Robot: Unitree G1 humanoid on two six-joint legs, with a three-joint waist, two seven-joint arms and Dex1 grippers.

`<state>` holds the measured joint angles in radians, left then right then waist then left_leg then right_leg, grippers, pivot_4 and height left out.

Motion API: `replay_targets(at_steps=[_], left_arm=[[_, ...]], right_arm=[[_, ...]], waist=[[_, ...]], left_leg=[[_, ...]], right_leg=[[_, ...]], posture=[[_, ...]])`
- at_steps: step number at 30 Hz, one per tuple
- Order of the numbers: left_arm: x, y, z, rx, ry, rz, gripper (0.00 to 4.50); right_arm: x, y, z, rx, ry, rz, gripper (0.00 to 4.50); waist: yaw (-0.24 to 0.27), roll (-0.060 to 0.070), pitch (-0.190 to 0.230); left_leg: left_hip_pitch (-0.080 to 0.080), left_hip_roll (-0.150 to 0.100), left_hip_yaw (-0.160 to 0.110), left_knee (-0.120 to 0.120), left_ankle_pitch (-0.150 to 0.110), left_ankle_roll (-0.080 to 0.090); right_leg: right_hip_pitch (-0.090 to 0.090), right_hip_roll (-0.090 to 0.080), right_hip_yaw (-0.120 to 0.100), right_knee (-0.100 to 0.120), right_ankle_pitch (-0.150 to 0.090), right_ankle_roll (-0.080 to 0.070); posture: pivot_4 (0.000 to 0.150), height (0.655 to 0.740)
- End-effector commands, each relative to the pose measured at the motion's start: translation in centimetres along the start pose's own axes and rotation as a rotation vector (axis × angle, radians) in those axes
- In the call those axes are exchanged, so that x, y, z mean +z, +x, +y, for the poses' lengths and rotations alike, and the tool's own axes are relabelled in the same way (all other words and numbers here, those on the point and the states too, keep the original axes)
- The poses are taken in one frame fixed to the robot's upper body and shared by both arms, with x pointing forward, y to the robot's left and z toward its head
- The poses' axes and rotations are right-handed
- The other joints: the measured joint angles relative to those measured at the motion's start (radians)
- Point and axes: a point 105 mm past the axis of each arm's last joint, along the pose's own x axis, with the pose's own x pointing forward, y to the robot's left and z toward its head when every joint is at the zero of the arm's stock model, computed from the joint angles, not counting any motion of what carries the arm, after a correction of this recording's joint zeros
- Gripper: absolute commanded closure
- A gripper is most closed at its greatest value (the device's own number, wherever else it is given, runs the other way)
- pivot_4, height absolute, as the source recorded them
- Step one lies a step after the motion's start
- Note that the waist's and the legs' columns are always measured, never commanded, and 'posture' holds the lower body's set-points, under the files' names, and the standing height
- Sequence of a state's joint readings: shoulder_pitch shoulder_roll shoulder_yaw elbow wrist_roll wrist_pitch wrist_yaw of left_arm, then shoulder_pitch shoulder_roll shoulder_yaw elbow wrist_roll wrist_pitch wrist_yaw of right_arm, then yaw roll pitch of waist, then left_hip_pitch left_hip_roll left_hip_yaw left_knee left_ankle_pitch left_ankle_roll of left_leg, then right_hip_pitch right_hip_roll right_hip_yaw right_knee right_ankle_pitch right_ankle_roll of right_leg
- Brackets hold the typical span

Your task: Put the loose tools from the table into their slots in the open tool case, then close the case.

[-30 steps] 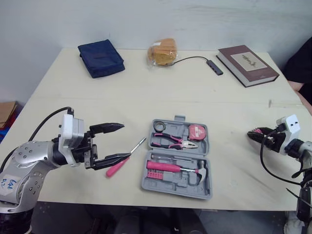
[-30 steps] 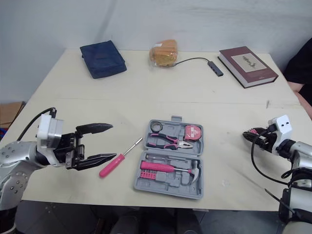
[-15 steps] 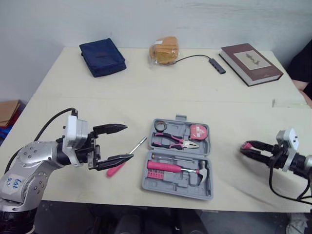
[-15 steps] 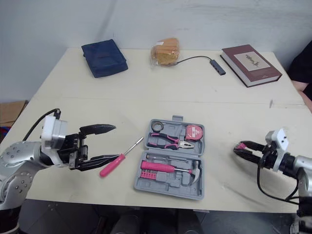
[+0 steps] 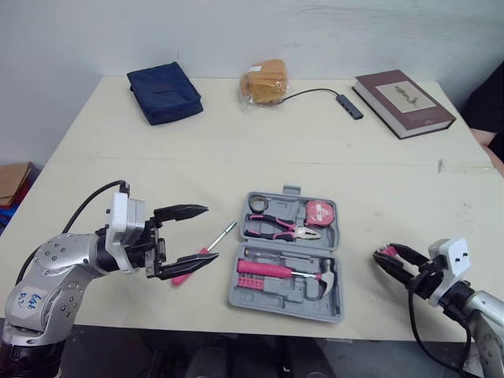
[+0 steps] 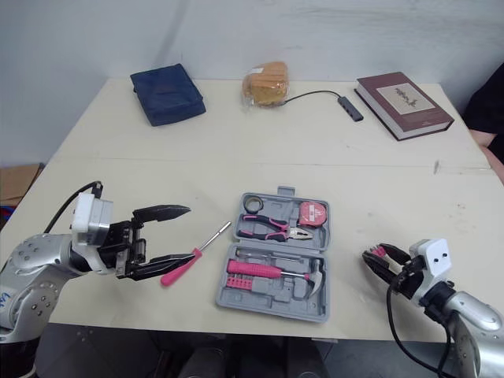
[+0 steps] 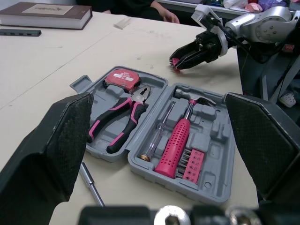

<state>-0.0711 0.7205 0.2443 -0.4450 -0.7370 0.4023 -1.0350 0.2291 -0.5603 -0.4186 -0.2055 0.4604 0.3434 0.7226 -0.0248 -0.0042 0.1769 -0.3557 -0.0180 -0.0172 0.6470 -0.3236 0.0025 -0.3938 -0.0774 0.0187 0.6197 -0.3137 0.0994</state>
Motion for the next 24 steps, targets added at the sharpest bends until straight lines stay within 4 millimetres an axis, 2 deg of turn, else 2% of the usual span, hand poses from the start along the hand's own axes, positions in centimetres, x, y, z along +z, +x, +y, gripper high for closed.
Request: replay_targets(at_steps=[1, 4, 5, 6, 8, 9, 14, 18, 20, 22, 24], left_arm=[[0.5, 0.1, -0.2, -0.007, 0.034, -0.009, 0.00], [0.4, 0.1, -0.3, -0.012, 0.029, -0.007, 0.00], [0.4, 0.2, -0.3, -0.015, 0.030, -0.005, 0.00], [0.3, 0.2, -0.3, -0.017, 0.031, -0.003, 0.00], [0.4, 0.2, -0.1, -0.012, 0.035, -0.007, 0.00], [0.4, 0.1, 0.0, -0.009, 0.038, -0.007, 0.00], [0.1, -0.2, 0.3, -0.006, 0.052, -0.002, 0.00], [0.0, 0.1, 0.5, -0.020, 0.063, -0.010, 0.00], [0.1, 0.3, 0.5, -0.033, 0.063, -0.018, 0.00], [0.2, 0.7, 0.5, -0.046, 0.065, -0.027, 0.00], [0.3, 0.9, 0.4, -0.055, 0.067, -0.033, 0.00]], right_arm=[[0.7, -0.3, -0.1, -0.072, 0.004, -0.013, 2.31], [0.5, -0.1, 0.4, -0.068, 0.020, -0.010, 2.31], [0.1, -0.2, 0.8, -0.035, 0.003, 0.000, 1.47], [-0.2, -0.3, 1.0, -0.010, -0.011, 0.007, 1.23], [-0.2, -0.6, 0.9, 0.008, 0.015, -0.003, 0.28], [0.1, -0.9, 0.5, 0.011, 0.030, -0.022, 0.12], [2.0, -3.3, -0.8, 0.103, -0.011, -0.086, 0.12], [3.4, -5.2, -1.7, 0.284, -0.202, -0.079, 0.12], [3.2, -5.4, -2.3, 0.356, -0.310, -0.046, 0.12], [1.9, -5.5, -2.9, 0.490, -0.432, 0.075, 0.12], [1.7, -5.4, -3.5, 0.562, -0.453, 0.126, 0.12]], waist=[[0.000, 0.000, 0.000], [0.001, 0.000, 0.000], [0.001, 0.000, 0.000], [0.001, 0.000, 0.000], [0.001, 0.000, 0.000], [0.001, 0.000, 0.000], [0.001, 0.000, 0.000], [0.000, 0.000, 0.001], [-0.003, -0.001, 0.001], [-0.003, -0.001, 0.002], [-0.003, -0.002, 0.002]], left_leg=[[0.000, 0.000, 0.000, 0.000, 0.000, 0.000], [0.000, 0.000, 0.000, 0.000, 0.000, 0.000], [0.000, 0.000, 0.000, 0.000, 0.000, 0.000], [0.000, 0.000, 0.000, 0.000, 0.000, 0.001], [0.000, 0.000, 0.000, 0.000, 0.000, 0.001], [0.000, 0.000, 0.000, -0.001, 0.000, 0.001], [0.000, 0.000, 0.000, 0.000, 0.000, 0.002], [0.000, 0.000, 0.001, 0.000, -0.001, 0.002], [0.002, 0.000, 0.001, 0.000, -0.001, 0.003], [0.002, 0.000, 0.001, 0.001, -0.001, 0.003], [0.002, 0.000, 0.003, 0.001, -0.001, 0.003]], right_leg=[[0.000, 0.000, 0.000, 0.000, 0.000, 0.000], [0.000, 0.000, 0.000, 0.000, 0.000, 0.000], [0.000, 0.000, 0.000, 0.000, 0.000, 0.000], [0.000, 0.000, 0.000, 0.000, 0.000, 0.000], [0.000, 0.000, 0.000, 0.000, 0.000, 0.000], [0.000, 0.000, 0.000, 0.000, 0.000, 0.000], [0.000, 0.000, 0.000, 0.000, 0.000, 0.000], [0.001, 0.000, 0.000, -0.001, 0.000, 0.000], [0.002, 0.001, 0.000, -0.001, 0.000, 0.000], [0.002, 0.001, 0.000, -0.001, 0.000, 0.000], [0.002, 0.001, 0.000, 0.000, 0.000, 0.000]], posture=[[0.150, 0.7400], [0.150, 0.7400], [0.150, 0.7400], [0.150, 0.7400], [0.150, 0.7400], [0.150, 0.7400], [0.150, 0.7400], [0.150, 0.7400], [0.150, 0.7400], [0.150, 0.7400], [0.150, 0.7400]])
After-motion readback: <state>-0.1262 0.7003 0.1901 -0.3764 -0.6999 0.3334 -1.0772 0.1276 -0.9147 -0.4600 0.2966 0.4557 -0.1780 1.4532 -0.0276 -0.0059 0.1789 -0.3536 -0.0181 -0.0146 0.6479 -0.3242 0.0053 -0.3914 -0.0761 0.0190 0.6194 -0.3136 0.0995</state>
